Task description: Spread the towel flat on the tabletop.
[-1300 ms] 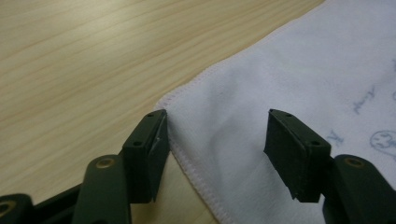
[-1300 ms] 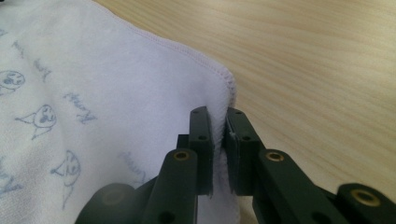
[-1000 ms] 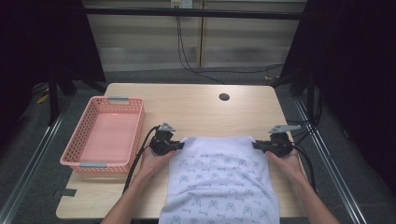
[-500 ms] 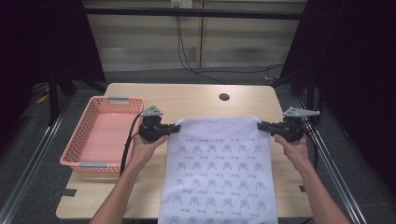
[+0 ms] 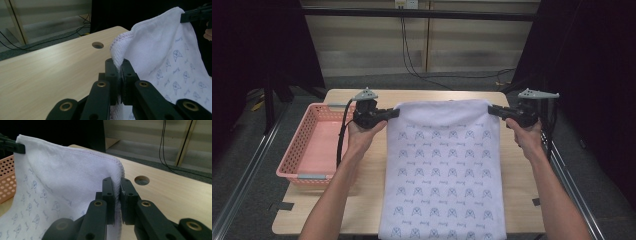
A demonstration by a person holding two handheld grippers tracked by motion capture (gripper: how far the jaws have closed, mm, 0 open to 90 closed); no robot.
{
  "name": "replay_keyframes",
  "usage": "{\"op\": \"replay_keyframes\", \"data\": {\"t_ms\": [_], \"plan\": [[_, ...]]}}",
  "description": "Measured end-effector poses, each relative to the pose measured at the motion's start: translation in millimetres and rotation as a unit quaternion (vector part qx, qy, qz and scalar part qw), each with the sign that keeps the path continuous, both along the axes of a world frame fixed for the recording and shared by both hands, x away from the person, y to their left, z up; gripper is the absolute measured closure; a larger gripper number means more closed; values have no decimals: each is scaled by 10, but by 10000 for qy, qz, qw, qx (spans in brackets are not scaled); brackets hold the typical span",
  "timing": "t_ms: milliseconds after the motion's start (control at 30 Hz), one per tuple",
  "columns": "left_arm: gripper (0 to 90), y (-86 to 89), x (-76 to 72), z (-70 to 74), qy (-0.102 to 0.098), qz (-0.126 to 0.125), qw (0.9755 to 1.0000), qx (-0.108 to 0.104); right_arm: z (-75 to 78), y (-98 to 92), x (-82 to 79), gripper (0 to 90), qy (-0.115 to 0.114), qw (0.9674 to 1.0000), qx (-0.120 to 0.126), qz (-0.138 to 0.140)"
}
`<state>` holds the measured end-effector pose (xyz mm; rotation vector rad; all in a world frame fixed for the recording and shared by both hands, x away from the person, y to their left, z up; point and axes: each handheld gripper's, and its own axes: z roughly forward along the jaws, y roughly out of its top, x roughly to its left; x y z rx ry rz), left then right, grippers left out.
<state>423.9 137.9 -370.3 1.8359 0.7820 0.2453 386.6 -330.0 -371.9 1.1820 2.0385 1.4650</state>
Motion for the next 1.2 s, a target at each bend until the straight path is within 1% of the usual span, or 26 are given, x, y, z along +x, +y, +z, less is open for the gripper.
{"op": "replay_keyframes", "data": {"t_ms": [33, 133, 200, 267, 300, 367, 467, 500, 533, 600, 667, 700, 767, 800, 833, 867, 900, 933, 967, 1000, 1033, 1067, 1100, 1133, 1167, 1200], "plan": [[868, -7, 23, 41, -57, 5, 10000, -4, 57, -8, 28, 836, -23, 10000, 21, 9], [869, -32, 89, 140, -125, 31, 9999, 25, 183, -17, 91, 836, -89, 10000, -23, -35], [869, -49, 132, 207, -168, 84, 9998, -44, 257, -27, 133, 837, -104, 9999, -30, -78], [869, -88, 184, 271, -179, 113, 9998, 33, 317, -39, 176, 836, -131, 9998, -23, -129], [869, -103, 200, 298, -221, 136, 9997, 42, 358, -41, 204, 836, -162, 9998, -18, -141], [869, -116, 228, 340, -250, 153, 9995, -70, 401, -31, 231, 837, -178, 9997, -73, -129], [870, -136, 288, 429, -351, 178, 9992, 49, 467, -33, 280, 837, -195, 9995, -154, -197], [870, -126, 318, 481, -365, 188, 9991, 60, 488, -41, 287, 836, -216, 9994, -136, -234], [869, -119, 331, 502, -340, 188, 9992, 35, 524, -62, 302, 837, -238, 9994, -68, -262], [869, -122, 314, 517, -350, 169, 9992, 78, 561, -72, 307, 836, -281, 9992, 5, -270], [869, -126, 261, 461, -322, 56, 9995, 5, 543, -51, 282, 838, -239, 9993, -116, -247], [869, -131, 215, 412, -301, -26, 9995, 44, 520, -48, 267, 839, -212, 9995, -128, -202], [869, -140, 146, 334, -245, -82, 9995, 164, 442, -47, 208, 841, -108, 9997, -165, -121], [869, -134, 97, 283, -196, -143, 9996, 120, 401, -49, 165, 840, -37, 9998, -151, -83], [869, -137, 29, 208, -126, -152, 9997, 160, 356, -53, 118, 840, 3, 10000, -82, 19], [869, -147, -44, 151, -104, -181, 9994, 264, 295, -54, 52, 840, 42, 9999, -1, 144], [869, -145, -123, 87, -102, -241, 9995, 177, 248, -44, -6, 840, 80, 9998, -4, 185], [869, -134, -188, 20, -43, -299, 9995, 89, 198, -39, -67, 840, 96, 9997, 25, 236], [869, -127, -252, -38, 4, -332, 9993, 153, 148, -34, -120, 840, 145, 9995, 14, 280], [869, -118, -301, -84, -8, -343, 9993, 166, 101, -27, -177, 840, 186, 9994, -28, 294], [869, -93, -375, -163, 104, -371, 9992, 106, 65, -27, -221, 840, 208, 9993, 16, 320], [869, -79, -416, -209, 171, -437, 9988, 114, 10, -24, -297, 840, 240, 9990, 18, 379], [869, -57, -498, -277, 194, -445, 9987, 184, -20, -21, -351, 840, 259, 9989, 3, 397], [868, -37, -547, -317, 275, -433, 9986, 146, -84, -21, -439, 840, 260, 9985, 73, 477], [869, -12, -632, -379, 372, -515, 9980, 61, -124, -14, -490, 840, 299, 9981, 32, 532], [869, -3, -693, -414, 364, -533, 9979, 99, -187, -8, -587, 840, 303, 9979, -44, 563]]}}
